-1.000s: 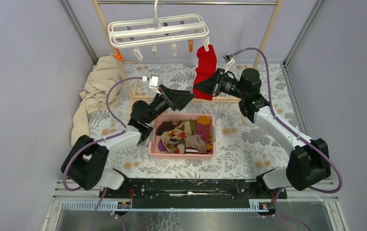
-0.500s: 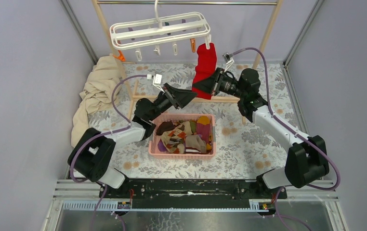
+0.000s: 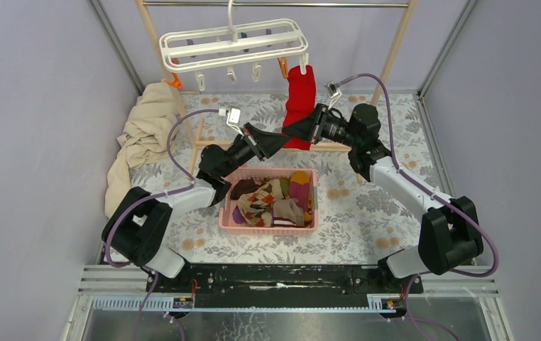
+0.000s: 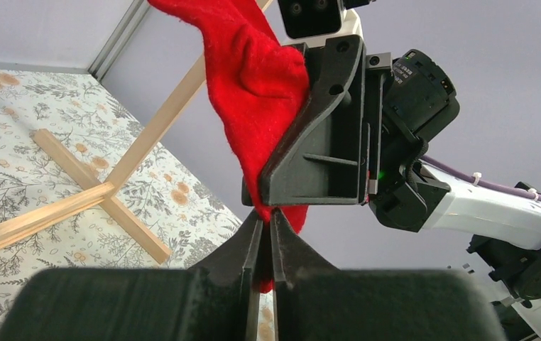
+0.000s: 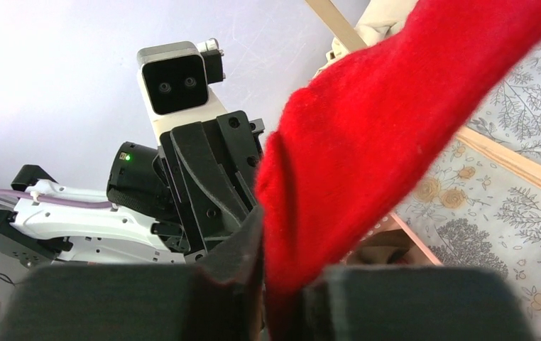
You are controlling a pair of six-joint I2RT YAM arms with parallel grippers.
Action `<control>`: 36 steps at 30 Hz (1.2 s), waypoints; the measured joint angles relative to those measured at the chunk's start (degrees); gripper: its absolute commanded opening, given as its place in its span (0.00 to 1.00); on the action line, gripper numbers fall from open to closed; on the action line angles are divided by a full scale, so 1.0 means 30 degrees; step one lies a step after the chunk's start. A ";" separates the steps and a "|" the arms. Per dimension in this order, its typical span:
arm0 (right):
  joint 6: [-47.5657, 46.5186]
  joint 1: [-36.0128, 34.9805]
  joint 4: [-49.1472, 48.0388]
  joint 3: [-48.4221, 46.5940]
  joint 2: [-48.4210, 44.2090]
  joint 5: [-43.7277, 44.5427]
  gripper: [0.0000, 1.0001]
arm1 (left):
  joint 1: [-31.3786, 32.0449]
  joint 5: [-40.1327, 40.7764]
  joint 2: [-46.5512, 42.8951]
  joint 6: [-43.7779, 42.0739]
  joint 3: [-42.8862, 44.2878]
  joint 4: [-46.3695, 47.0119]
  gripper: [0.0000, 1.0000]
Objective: Remove the socks clipped to the hanger
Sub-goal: Remove the sock from the hanger.
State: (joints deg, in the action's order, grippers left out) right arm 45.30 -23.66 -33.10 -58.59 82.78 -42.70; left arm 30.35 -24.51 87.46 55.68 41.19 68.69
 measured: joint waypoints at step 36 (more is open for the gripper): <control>-0.7839 0.2004 0.7082 -0.5399 -0.0852 0.6521 0.77 | -0.1945 -0.1982 -0.3570 -0.0015 -0.0007 -0.4328 0.14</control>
State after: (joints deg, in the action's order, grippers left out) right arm 21.78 -17.65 -11.86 -74.78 80.23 -23.14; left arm 24.51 -30.46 76.75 55.64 41.17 55.70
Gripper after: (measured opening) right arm 0.792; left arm 0.133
